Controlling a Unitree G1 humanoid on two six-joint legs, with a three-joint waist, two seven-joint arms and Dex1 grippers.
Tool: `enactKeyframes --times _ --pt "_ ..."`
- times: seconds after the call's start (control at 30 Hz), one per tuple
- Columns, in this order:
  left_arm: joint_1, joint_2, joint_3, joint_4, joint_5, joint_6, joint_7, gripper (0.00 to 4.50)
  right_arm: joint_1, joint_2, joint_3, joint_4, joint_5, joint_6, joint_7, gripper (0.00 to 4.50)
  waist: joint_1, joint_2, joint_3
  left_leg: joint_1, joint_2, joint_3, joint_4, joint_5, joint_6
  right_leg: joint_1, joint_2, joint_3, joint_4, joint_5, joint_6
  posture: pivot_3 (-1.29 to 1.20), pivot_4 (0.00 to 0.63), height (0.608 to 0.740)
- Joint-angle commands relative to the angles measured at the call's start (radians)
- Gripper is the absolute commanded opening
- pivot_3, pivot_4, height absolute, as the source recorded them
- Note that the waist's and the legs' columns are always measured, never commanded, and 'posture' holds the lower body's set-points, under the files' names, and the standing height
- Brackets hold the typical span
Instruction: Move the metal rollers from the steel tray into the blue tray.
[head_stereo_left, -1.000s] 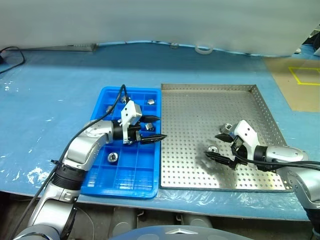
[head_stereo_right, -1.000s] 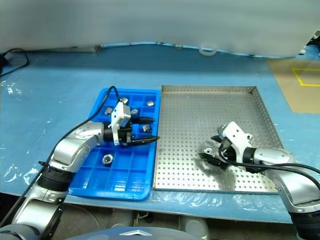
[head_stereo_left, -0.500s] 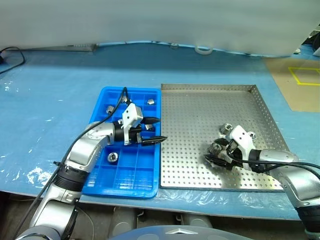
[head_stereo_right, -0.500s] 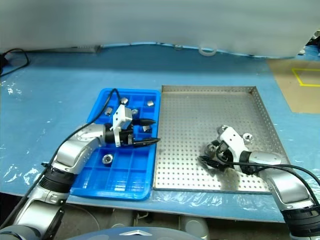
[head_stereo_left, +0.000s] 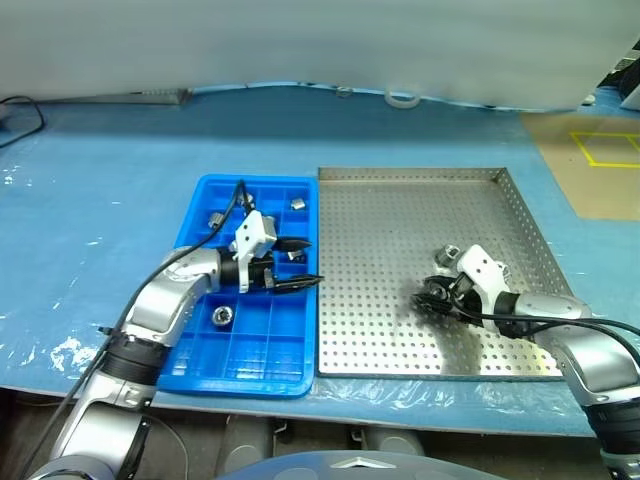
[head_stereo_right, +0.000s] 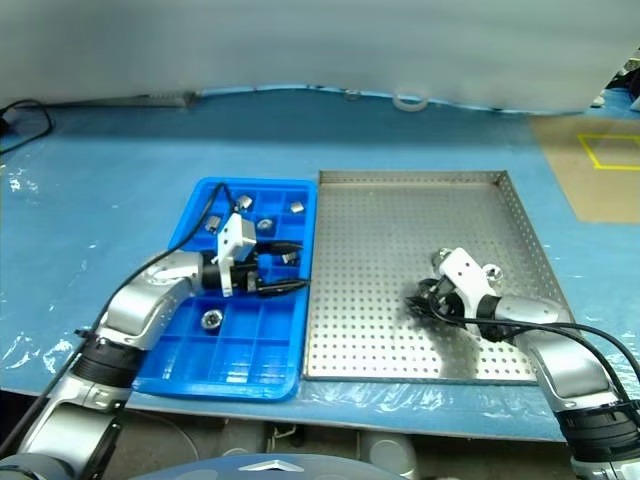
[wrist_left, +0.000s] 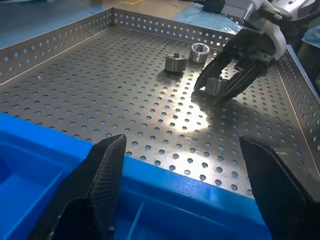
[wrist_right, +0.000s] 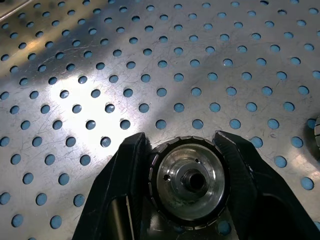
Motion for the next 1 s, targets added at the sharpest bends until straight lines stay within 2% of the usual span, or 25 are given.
enactKeyframes --times 0.03,0.2,0.37,0.5,0.63,0.7,1.0 --pt "0.007 0.040 0.079 -0.102 -0.045 0.045 0.032 3.81 -0.100 0.024 0.015 -0.088 0.050 0.019 0.023 1.79 -0.003 0.000 0.000 0.000 0.000 0.000 0.000 0.000 0.000 -0.001 0.000 0.000 0.001 0.000 0.000 -0.24 0.150 0.740" --pt "0.021 0.097 0.174 -0.215 -0.073 0.116 0.108 3.81 -0.293 0.090 0.119 -0.059 0.059 0.015 0.086 1.79 0.020 0.000 0.000 -0.002 0.000 0.000 0.000 0.001 -0.002 -0.003 0.000 0.000 0.002 0.000 0.000 -0.10 0.150 0.740" --pt "0.118 0.174 0.301 -0.315 -0.083 0.168 0.186 3.81 -0.469 0.186 0.253 0.137 -0.009 -0.097 0.180 1.79 0.052 0.000 0.000 -0.009 0.000 0.000 -0.001 0.002 -0.002 -0.009 0.000 -0.001 0.003 0.000 -0.001 0.07 0.150 0.740" --pt "0.232 0.201 0.401 -0.398 -0.097 0.200 0.247 3.81 -0.550 0.238 0.310 0.280 -0.048 -0.187 0.255 1.79 0.091 0.000 0.000 -0.013 0.000 -0.001 -0.001 0.002 -0.002 -0.012 0.000 -0.003 0.003 0.000 -0.001 0.17 0.150 0.740" --pt "0.334 0.202 0.464 -0.454 -0.111 0.223 0.289 3.81 -0.551 0.212 0.339 0.284 -0.043 -0.214 0.374 1.79 0.134 -0.001 0.000 -0.015 0.000 -0.001 -0.001 0.002 -0.002 -0.012 0.000 -0.004 0.003 0.000 -0.001 0.22 0.150 0.740" --pt "0.371 0.199 0.476 -0.483 -0.123 0.232 0.301 3.81 -0.536 0.204 0.330 0.232 0.014 -0.164 0.425 1.79 0.154 -0.001 0.000 -0.014 0.000 -0.001 -0.001 0.001 -0.002 -0.012 0.000 -0.005 0.003 0.000 -0.001 0.23 0.150 0.740" --pt "0.437 0.193 0.465 -0.544 -0.160 0.257 0.337 3.81 -0.524 0.269 0.345 0.151 0.076 -0.001 0.426 1.79 0.171 -0.001 0.000 -0.009 0.000 -0.002 -0.001 0.006 -0.007 -0.012 -0.001 -0.004 0.009 0.000 -0.001 0.27 0.150 0.740"
